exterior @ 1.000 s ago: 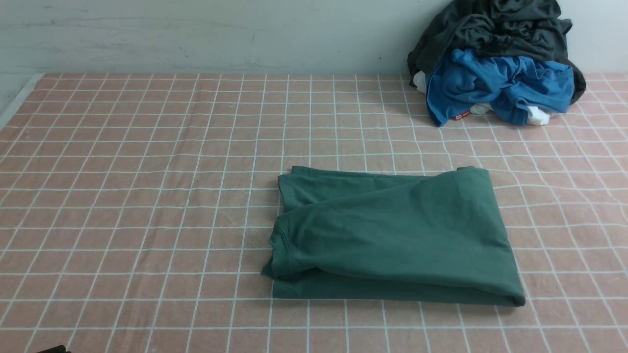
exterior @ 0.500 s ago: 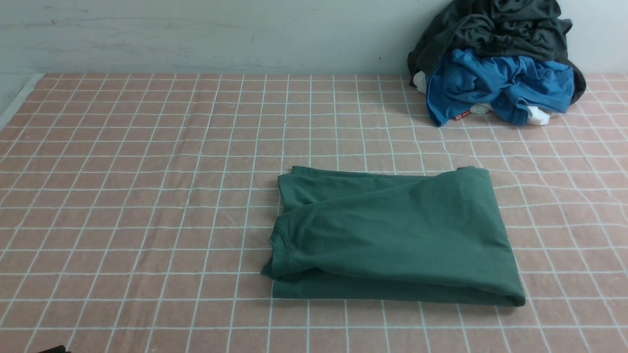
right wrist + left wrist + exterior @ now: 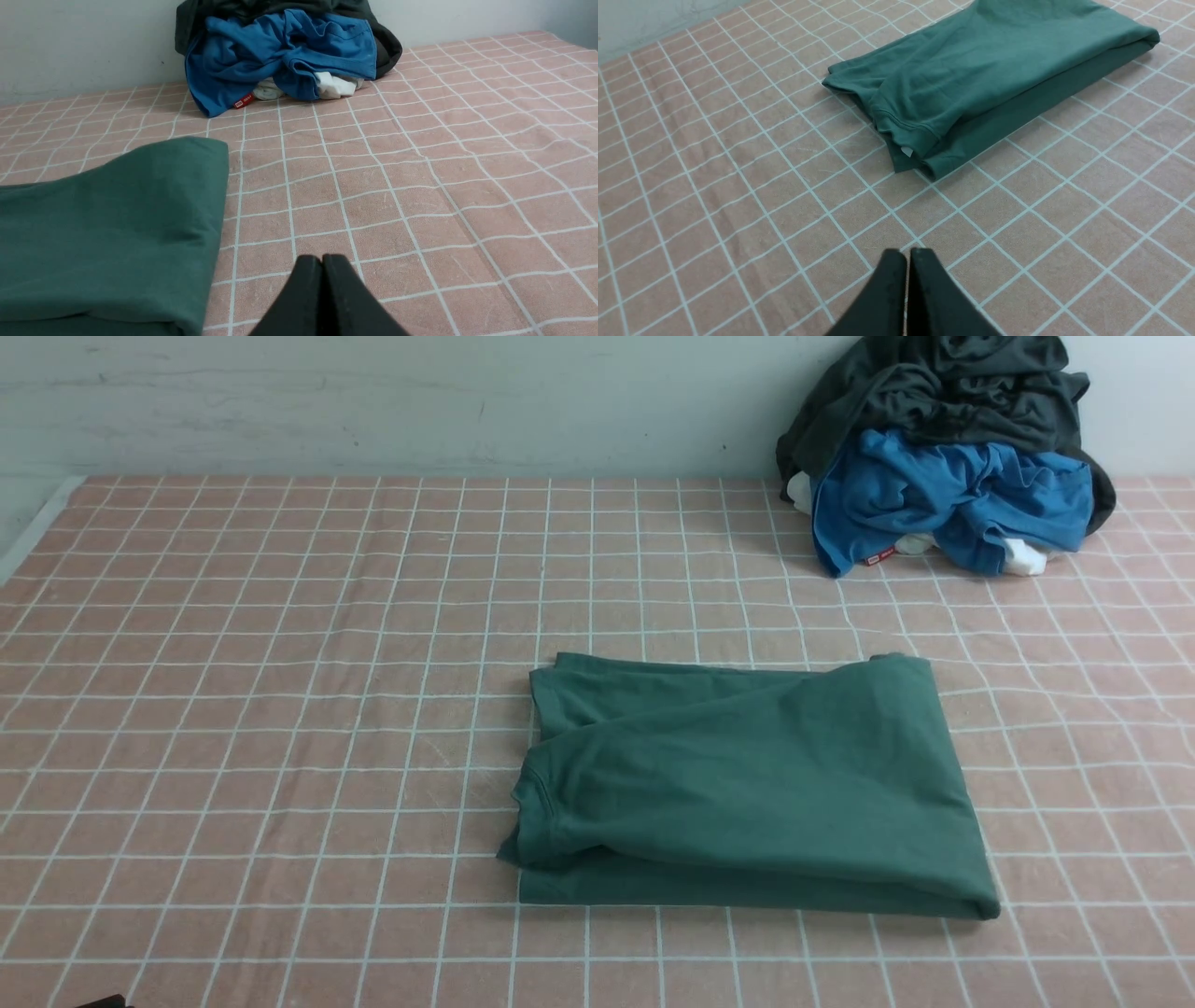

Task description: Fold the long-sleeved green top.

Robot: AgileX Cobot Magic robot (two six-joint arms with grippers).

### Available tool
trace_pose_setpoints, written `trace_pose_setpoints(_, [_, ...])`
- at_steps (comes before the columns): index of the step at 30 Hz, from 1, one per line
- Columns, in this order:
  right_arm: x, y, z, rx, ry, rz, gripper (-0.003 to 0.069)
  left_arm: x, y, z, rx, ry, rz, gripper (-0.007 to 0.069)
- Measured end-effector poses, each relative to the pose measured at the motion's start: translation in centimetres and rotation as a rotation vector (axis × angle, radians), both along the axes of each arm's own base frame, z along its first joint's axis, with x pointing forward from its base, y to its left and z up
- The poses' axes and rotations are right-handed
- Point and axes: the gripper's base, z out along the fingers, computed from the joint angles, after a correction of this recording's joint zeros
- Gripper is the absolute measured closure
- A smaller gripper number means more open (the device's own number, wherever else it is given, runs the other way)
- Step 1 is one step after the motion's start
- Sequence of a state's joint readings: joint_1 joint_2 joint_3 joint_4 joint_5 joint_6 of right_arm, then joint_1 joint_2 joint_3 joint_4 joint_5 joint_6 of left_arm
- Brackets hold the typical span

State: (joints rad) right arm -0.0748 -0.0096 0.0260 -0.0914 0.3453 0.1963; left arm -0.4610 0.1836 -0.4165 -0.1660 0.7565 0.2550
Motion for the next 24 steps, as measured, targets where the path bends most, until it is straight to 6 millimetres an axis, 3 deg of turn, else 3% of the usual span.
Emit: trace_pose_setpoints(24, [0.02,0.34,-0.04,-0.015,0.005,0.064,0.0673,0.0,0.0,0.0,0.0,0.0,0.0,0.0631])
